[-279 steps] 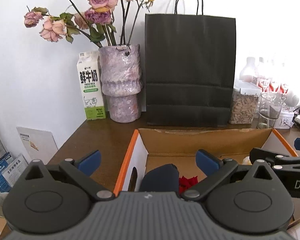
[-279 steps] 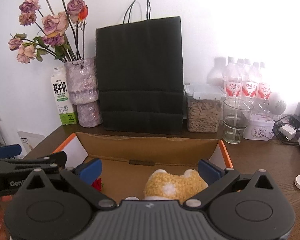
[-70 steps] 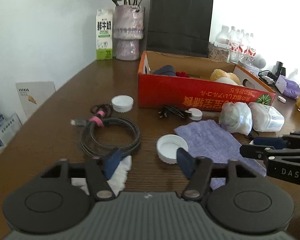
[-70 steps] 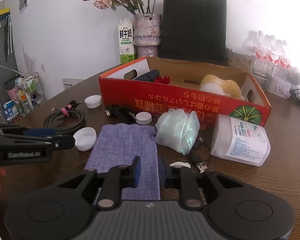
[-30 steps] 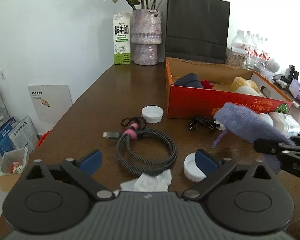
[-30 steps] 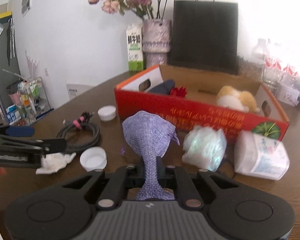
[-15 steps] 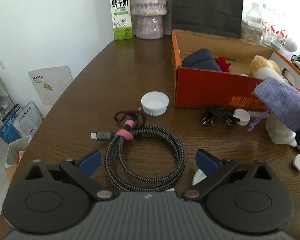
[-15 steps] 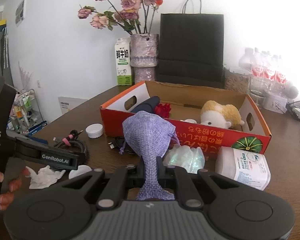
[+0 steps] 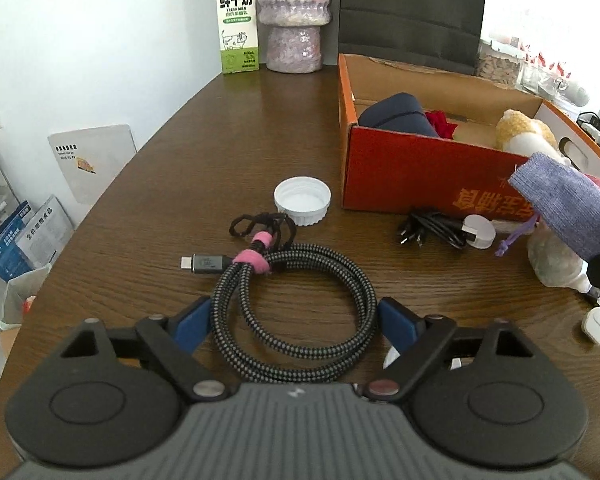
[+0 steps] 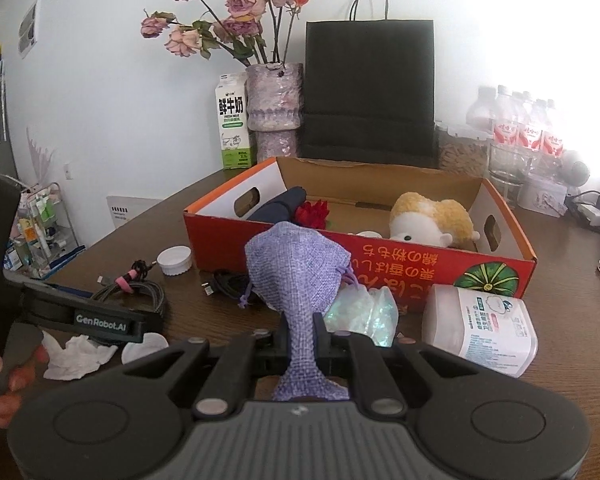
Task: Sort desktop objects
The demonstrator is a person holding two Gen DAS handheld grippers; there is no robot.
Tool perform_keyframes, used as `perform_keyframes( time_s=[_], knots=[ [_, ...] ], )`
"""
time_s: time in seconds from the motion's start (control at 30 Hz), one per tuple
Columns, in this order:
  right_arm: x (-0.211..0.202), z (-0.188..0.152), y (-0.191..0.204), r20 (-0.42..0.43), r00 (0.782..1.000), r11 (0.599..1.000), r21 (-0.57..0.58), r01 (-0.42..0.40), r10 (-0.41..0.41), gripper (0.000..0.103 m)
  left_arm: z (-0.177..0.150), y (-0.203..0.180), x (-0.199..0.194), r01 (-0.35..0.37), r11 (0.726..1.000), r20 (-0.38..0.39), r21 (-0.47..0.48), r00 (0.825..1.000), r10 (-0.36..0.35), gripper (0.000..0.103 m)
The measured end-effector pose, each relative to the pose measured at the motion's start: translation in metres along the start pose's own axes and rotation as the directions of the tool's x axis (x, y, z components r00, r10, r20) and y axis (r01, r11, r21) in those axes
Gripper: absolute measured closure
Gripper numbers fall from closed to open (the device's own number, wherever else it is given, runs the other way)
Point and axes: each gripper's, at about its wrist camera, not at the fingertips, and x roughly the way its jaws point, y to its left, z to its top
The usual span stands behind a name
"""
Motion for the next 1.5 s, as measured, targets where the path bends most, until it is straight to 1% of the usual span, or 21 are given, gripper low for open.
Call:
perform_keyframes(
  time_s=[0.23, 0.43, 0.57, 0.67, 0.9, 1.0, 1.2, 1.3, 1.4, 1.5],
  knots=[
    [-0.004, 0.003, -0.002, 0.012, 1.0, 1.0, 0.009, 0.005, -0.005, 0.096, 0.001, -0.004, -0.015, 0.011, 1.0, 0.043, -0.001, 0.999, -0.011, 0.015],
    [-0.011, 0.007, -0.007, 0.034, 0.999, 1.0, 0.015, 0.007, -0.008, 0.096, 0.002, -0.008, -0.037, 0.033, 0.999, 0.113, -0.006, 0.993, -0.032, 0.015],
    [-0.017, 0.01, -0.009, 0.054, 0.999, 1.0, 0.018, 0.009, -0.01, 0.096, 0.003, -0.012, -0.054, 0.05, 0.999, 0.182, -0.011, 0.982, -0.047, 0.016],
    [-0.02, 0.013, -0.01, 0.066, 0.998, 1.0, 0.02, 0.01, -0.011, 0.096, 0.005, -0.016, -0.065, 0.08, 0.997, 0.225, -0.016, 0.972, -0.074, 0.016],
    [-0.023, 0.021, -0.015, 0.096, 0.995, 1.0, 0.022, 0.011, -0.013, 0.096, 0.015, -0.031, -0.078, 0.109, 0.994, 0.297, 0.007, 0.949, -0.107, 0.016],
    [-0.023, 0.031, -0.019, 0.117, 0.993, 1.0, 0.026, 0.015, -0.018, 0.096, 0.025, -0.038, -0.079, 0.132, 0.991, 0.321, 0.016, 0.938, -0.13, 0.016],
    [-0.02, 0.057, -0.027, 0.172, 0.985, 0.999, 0.03, 0.018, -0.023, 0.095, 0.051, -0.059, -0.074, 0.146, 0.988, 0.374, 0.045, 0.915, -0.152, 0.016],
    [-0.013, 0.071, -0.033, 0.191, 0.981, 0.999, 0.03, 0.022, -0.027, 0.095, 0.068, -0.069, -0.067, 0.154, 0.987, 0.388, 0.049, 0.907, -0.161, 0.016],
    [-0.001, 0.083, -0.041, 0.199, 0.98, 0.999, 0.033, 0.024, -0.03, 0.095, 0.084, -0.078, -0.054, 0.161, 0.986, 0.392, 0.047, 0.905, -0.167, 0.016],
    [0.015, 0.094, -0.049, 0.192, 0.981, 0.999, 0.032, 0.029, -0.034, 0.095, 0.099, -0.086, -0.037, 0.162, 0.986, 0.383, 0.049, 0.908, -0.169, 0.016]
  ],
)
